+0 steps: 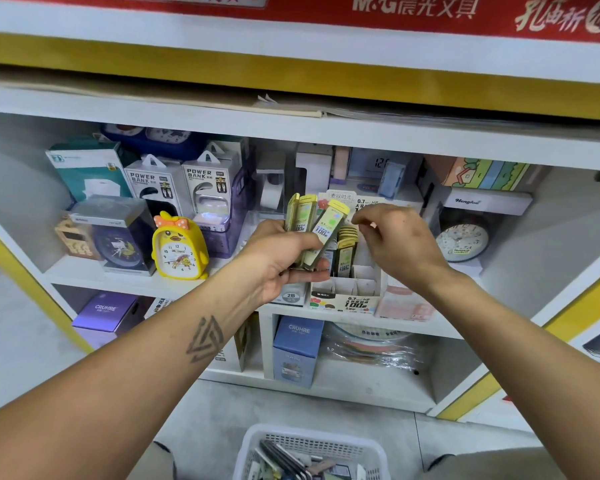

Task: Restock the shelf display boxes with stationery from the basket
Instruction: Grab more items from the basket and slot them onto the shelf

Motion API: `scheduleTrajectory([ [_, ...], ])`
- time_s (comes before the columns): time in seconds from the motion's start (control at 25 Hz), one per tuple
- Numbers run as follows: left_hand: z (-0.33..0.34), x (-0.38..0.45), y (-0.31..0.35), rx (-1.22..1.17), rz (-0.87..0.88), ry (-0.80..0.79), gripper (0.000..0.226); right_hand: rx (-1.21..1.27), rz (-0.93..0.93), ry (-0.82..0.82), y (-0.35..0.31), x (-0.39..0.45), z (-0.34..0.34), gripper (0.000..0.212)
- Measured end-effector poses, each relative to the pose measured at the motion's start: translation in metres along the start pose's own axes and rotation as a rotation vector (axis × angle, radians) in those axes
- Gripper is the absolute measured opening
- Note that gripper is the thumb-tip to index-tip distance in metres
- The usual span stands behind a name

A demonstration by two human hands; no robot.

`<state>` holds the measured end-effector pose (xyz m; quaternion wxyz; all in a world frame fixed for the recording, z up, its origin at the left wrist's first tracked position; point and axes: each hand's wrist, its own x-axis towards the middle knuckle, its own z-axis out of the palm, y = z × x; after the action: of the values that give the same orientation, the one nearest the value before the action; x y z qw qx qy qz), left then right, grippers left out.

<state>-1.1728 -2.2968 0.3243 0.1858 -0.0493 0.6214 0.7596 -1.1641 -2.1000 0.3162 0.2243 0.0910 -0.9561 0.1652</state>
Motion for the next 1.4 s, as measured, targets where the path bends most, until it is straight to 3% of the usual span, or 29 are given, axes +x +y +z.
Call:
scheduleTrajectory([
  [0.16,0.002,-0.002,0.0,0.032,-0.017,-0.034,0.031,0.876,0.435,-0.09,-0.014,0.005,-0.003,0.012],
  [0.28,0.003,-0.007,0.0,0.086,-0.043,-0.107,0.025,1.0,0.475,-0.058,-0.018,0.007,-0.002,0.006],
  [0.36,0.002,-0.006,0.001,0.119,-0.02,-0.058,0.018,0.955,0.438,0.018,-0.014,0.009,-0.003,0.004],
  [0.44,-0.002,-0.001,0.004,0.135,0.028,0.062,0.015,0.724,0.324,0.087,-0.003,0.008,-0.009,0.006],
  [0.52,-0.009,0.003,0.007,0.093,0.043,0.131,0.018,0.444,0.168,0.075,0.004,0.005,-0.013,0.009],
  [0.64,-0.01,0.002,0.006,0.088,0.025,0.105,0.014,0.261,0.067,0.004,0.008,0.0,-0.009,0.013],
  [0.88,-0.003,0.001,0.004,0.128,0.034,0.055,0.007,0.202,-0.007,0.043,0.001,0.001,0.0,0.015],
  [1.12,-0.003,0.004,0.001,0.168,0.023,0.059,0.01,0.15,0.066,-0.127,0.002,-0.002,0.007,0.014],
  [1.32,-0.001,0.004,-0.004,0.239,0.0,0.029,0.02,-0.024,-0.043,-0.02,0.003,-0.001,0.007,0.015],
  [1.4,-0.001,0.003,-0.005,0.242,-0.008,-0.01,0.022,0.163,0.084,-0.018,-0.001,0.002,0.006,0.015],
])
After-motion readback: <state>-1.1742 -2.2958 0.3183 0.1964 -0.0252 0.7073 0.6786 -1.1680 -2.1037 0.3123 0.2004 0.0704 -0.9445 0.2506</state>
